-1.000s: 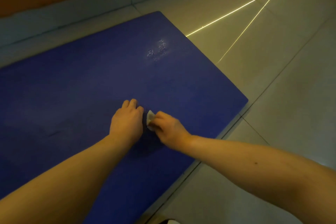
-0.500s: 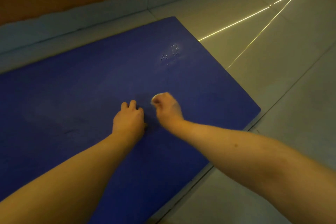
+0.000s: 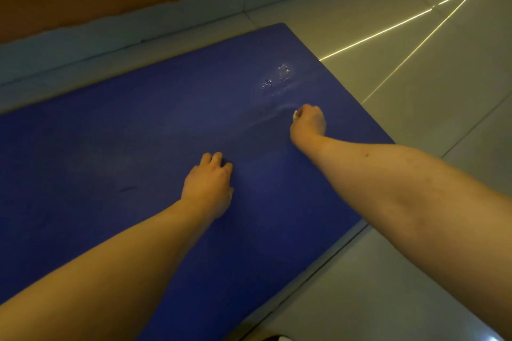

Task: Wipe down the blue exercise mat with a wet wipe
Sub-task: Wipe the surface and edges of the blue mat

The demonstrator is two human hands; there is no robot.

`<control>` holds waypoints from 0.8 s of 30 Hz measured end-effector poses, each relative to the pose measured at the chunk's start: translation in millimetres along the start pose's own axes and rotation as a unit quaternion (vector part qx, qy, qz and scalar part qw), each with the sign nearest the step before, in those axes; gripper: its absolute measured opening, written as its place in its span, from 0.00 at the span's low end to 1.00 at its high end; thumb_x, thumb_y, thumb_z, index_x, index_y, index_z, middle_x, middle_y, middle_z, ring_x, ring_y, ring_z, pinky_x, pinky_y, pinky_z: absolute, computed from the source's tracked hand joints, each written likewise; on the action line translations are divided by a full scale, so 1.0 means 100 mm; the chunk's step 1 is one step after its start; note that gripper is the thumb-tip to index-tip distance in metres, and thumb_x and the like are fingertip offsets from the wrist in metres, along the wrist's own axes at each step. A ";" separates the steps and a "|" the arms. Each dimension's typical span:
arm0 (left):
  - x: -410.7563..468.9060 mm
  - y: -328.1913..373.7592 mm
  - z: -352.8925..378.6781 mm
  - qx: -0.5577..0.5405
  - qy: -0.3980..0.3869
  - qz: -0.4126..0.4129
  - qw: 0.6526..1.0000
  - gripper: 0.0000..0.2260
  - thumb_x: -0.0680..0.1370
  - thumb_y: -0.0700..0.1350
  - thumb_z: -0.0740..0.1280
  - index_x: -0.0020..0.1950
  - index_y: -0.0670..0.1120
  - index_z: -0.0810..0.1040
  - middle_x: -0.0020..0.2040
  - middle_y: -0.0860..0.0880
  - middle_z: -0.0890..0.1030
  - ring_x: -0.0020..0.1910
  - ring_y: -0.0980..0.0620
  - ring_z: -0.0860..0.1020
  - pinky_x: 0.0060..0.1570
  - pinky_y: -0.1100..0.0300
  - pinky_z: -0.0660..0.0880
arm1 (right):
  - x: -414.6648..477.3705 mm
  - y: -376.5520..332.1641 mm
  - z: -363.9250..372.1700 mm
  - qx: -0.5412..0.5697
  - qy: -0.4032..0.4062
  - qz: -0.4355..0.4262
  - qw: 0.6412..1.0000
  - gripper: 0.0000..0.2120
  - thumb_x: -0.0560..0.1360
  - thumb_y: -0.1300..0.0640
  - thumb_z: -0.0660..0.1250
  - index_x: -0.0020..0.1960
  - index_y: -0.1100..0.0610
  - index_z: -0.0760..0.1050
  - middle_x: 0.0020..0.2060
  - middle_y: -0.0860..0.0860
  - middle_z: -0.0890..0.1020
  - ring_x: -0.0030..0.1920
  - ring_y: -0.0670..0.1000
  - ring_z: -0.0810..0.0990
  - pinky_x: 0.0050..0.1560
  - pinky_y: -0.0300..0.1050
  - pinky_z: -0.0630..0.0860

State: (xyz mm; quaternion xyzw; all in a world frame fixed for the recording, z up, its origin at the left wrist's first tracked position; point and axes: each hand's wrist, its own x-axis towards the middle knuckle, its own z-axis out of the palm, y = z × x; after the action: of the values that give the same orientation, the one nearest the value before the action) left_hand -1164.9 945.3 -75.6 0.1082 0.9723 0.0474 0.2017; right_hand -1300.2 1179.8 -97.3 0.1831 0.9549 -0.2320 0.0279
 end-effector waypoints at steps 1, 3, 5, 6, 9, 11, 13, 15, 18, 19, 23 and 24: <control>-0.02 -0.03 0.00 -0.002 0.006 -0.002 1.000 0.22 0.83 0.52 0.63 0.76 0.47 0.67 0.75 0.48 0.62 0.71 0.44 0.63 0.62 0.52 0.73 | -0.11 -0.09 0.07 0.015 0.002 -0.005 1.000 0.08 0.79 0.63 0.64 0.57 0.61 0.78 0.58 0.59 0.77 0.54 0.61 0.79 0.47 0.45 0.69; -0.06 -0.12 0.00 -0.002 0.011 -0.020 1.000 0.19 0.83 0.50 0.62 0.73 0.47 0.70 0.73 0.48 0.64 0.69 0.44 0.64 0.61 0.51 0.73 | -0.42 -0.31 0.27 0.045 -0.022 -0.041 0.998 0.09 0.79 0.64 0.62 0.55 0.60 0.80 0.57 0.58 0.77 0.53 0.60 0.79 0.47 0.45 0.69; -0.10 -0.23 -0.01 0.005 0.012 -0.043 0.999 0.15 0.83 0.48 0.61 0.69 0.46 0.73 0.71 0.48 0.66 0.66 0.44 0.66 0.58 0.52 0.74 | -0.79 -0.49 0.46 0.072 -0.065 -0.103 0.990 0.08 0.80 0.62 0.63 0.53 0.58 0.81 0.55 0.57 0.77 0.51 0.59 0.78 0.51 0.47 0.72; -0.14 -0.30 -0.02 0.010 0.012 -0.058 0.998 0.14 0.82 0.47 0.61 0.68 0.46 0.74 0.69 0.48 0.67 0.65 0.45 0.67 0.57 0.52 0.74 | -0.98 -0.57 0.55 0.086 -0.091 -0.145 0.982 0.07 0.79 0.61 0.64 0.52 0.57 0.81 0.53 0.57 0.78 0.51 0.58 0.78 0.52 0.49 0.74; -0.23 -0.47 -0.07 0.016 0.014 -0.090 0.996 0.13 0.81 0.46 0.61 0.65 0.47 0.75 0.65 0.47 0.70 0.63 0.46 0.69 0.53 0.54 0.73 | -1.57 -0.76 0.79 0.104 -0.176 -0.269 0.941 0.07 0.79 0.60 0.64 0.48 0.57 0.81 0.48 0.55 0.80 0.49 0.55 0.78 0.51 0.54 0.75; -0.31 -0.59 -0.08 0.005 -0.004 -0.117 0.993 0.12 0.82 0.46 0.61 0.63 0.47 0.77 0.65 0.48 0.70 0.62 0.46 0.69 0.53 0.53 0.74 | -1.86 -0.84 0.88 0.105 -0.220 -0.316 0.917 0.07 0.80 0.60 0.63 0.47 0.58 0.80 0.47 0.55 0.79 0.47 0.55 0.77 0.47 0.55 0.75; -0.41 -0.71 -0.07 -0.017 -0.033 -0.122 0.992 0.13 0.82 0.46 0.61 0.65 0.49 0.77 0.66 0.49 0.69 0.63 0.47 0.69 0.53 0.52 0.75 | -1.95 -0.87 0.91 0.089 -0.226 -0.340 0.909 0.07 0.81 0.60 0.62 0.49 0.59 0.79 0.48 0.56 0.77 0.46 0.56 0.76 0.47 0.53 0.75; -0.48 -0.78 -0.05 -0.038 -0.054 -0.105 0.992 0.16 0.81 0.45 0.61 0.68 0.50 0.75 0.68 0.50 0.68 0.65 0.47 0.68 0.55 0.51 0.75 | -1.86 -0.88 0.88 0.092 -0.240 -0.328 0.909 0.06 0.81 0.59 0.64 0.51 0.59 0.80 0.49 0.54 0.77 0.47 0.54 0.77 0.48 0.48 0.74; -0.61 -0.87 -0.07 -0.103 -0.037 -0.125 0.986 0.18 0.79 0.44 0.63 0.70 0.49 0.72 0.66 0.48 0.70 0.64 0.46 0.70 0.55 0.48 0.76 | -1.77 -1.11 0.78 0.165 -0.255 -0.262 0.916 0.03 0.78 0.59 0.69 0.46 0.55 0.81 0.41 0.47 0.80 0.42 0.47 0.79 0.45 0.43 0.76; -0.68 -0.91 -0.09 -0.150 -0.010 -0.142 0.978 0.18 0.78 0.45 0.64 0.69 0.48 0.71 0.64 0.48 0.72 0.61 0.45 0.73 0.54 0.47 0.77 | -1.79 -1.26 0.78 0.214 -0.262 -0.226 0.913 0.03 0.77 0.60 0.71 0.45 0.54 0.81 0.37 0.45 0.81 0.38 0.45 0.79 0.42 0.41 0.76; -0.81 -1.16 -0.29 -0.359 0.102 -0.203 0.905 0.15 0.80 0.46 0.64 0.64 0.42 0.69 0.53 0.45 0.78 0.47 0.43 0.78 0.41 0.52 0.72 | -1.94 -1.90 0.83 0.363 -0.318 -0.117 0.868 0.05 0.79 0.63 0.70 0.44 0.56 0.79 0.33 0.50 0.81 0.28 0.43 0.77 0.29 0.38 0.74; -0.82 -1.28 -0.38 -0.388 0.123 -0.213 0.888 0.15 0.79 0.45 0.66 0.63 0.40 0.70 0.52 0.43 0.79 0.47 0.41 0.79 0.40 0.53 0.72 | -1.99 -2.07 0.82 0.375 -0.339 -0.104 0.857 0.06 0.79 0.62 0.69 0.44 0.55 0.79 0.34 0.51 0.81 0.28 0.44 0.78 0.28 0.38 0.75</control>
State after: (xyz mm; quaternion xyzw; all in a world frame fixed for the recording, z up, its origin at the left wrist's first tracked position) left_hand -1130.7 800.3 -26.9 -0.1953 0.8929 0.3900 0.1120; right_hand -1192.5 904.5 -53.6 -0.0106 0.7406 -0.6215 0.2551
